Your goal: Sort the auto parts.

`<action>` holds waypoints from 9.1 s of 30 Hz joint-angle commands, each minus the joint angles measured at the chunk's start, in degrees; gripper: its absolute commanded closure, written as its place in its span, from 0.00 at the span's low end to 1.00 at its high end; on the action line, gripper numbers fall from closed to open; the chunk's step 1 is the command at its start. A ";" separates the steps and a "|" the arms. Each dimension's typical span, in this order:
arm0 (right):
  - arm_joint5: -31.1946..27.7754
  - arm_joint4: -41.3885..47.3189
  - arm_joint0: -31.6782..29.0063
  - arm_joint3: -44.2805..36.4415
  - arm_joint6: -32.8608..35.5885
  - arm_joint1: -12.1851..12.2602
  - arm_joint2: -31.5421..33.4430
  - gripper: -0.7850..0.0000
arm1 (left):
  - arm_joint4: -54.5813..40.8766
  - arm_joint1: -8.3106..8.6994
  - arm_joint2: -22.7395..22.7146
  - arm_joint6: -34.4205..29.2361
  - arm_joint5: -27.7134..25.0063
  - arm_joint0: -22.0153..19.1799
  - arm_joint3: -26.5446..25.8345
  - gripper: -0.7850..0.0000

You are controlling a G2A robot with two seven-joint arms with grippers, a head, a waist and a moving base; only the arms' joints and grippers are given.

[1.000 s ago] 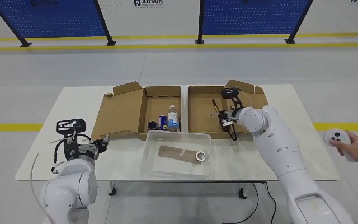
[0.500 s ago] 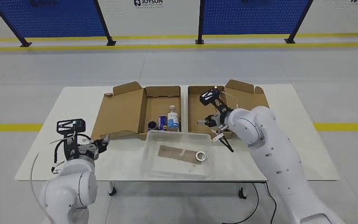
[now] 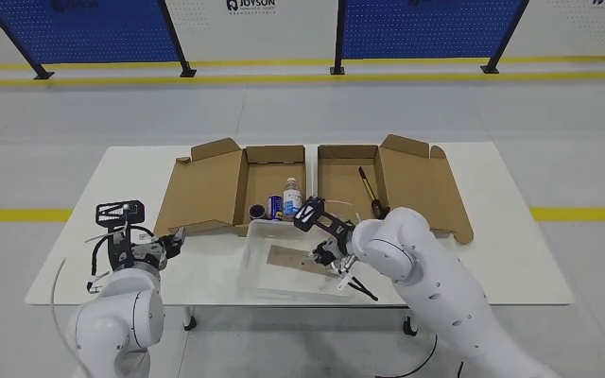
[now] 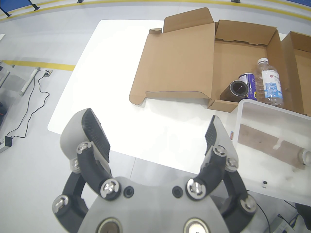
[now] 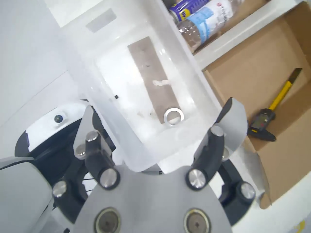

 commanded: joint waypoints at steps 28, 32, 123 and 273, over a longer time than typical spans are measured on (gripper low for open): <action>2.42 7.72 2.30 21.66 -7.51 -2.66 -6.18 0.00 | 0.00 0.00 0.00 0.00 0.00 0.00 0.00 0.00; 2.84 7.99 2.06 21.48 -7.42 -2.53 -5.63 0.00 | 0.00 0.00 0.00 0.00 0.00 0.00 0.00 0.00; 0.85 14.82 2.31 25.58 -7.33 -2.33 -5.50 0.00 | 0.00 0.00 0.00 0.00 0.00 0.00 0.00 0.00; -16.95 32.19 -10.14 12.80 -22.00 1.09 13.62 1.00 | 0.00 0.00 0.00 0.00 0.00 0.00 0.00 0.00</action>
